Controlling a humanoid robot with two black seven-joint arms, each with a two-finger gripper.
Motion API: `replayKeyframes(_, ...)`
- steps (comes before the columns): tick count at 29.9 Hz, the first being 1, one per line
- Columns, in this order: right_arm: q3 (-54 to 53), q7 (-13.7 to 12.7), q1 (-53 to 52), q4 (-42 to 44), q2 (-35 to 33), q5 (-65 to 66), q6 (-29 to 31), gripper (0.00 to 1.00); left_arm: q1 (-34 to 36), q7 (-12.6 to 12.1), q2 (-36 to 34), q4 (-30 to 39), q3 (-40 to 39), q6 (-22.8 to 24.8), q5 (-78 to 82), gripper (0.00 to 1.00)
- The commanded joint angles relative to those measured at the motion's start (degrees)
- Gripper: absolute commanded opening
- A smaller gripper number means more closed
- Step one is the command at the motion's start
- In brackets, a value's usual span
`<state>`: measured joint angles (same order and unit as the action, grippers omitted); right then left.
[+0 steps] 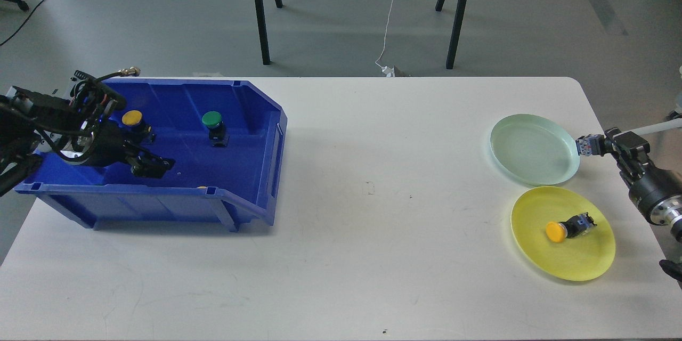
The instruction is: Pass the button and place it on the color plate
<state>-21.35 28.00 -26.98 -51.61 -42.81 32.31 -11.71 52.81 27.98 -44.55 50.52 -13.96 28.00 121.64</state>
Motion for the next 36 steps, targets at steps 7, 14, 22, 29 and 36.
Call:
replayKeyframes(7,2.63,0.0,-6.07,7.3,8.08,0.3,3.27,0.23,0.36,0.02,0.61,-0.86,-0.01,0.0,-0.43,0.93)
replayKeyframes(14,2.46,0.0,-6.86,10.3,10.55,0.04,4.06,0.35,0.62,0.02,0.43,-0.07,-0.45,0.0,-2.89,0.93)
replayKeyframes(22,1.75,0.0,-6.95,9.86,10.64,-0.23,4.06,0.51,2.38,0.02,-1.24,0.9,-0.62,0.0,-11.33,0.93)
replayKeyframes(29,1.49,0.0,-6.69,9.86,10.64,-0.4,3.8,0.56,2.47,0.02,-1.24,0.9,-0.98,0.0,-12.99,0.94)
replayKeyframes(36,-0.09,0.0,-5.9,8.98,9.85,-0.93,3.71,0.6,3.61,0.02,-2.46,0.99,-1.06,0.0,-22.22,0.94)
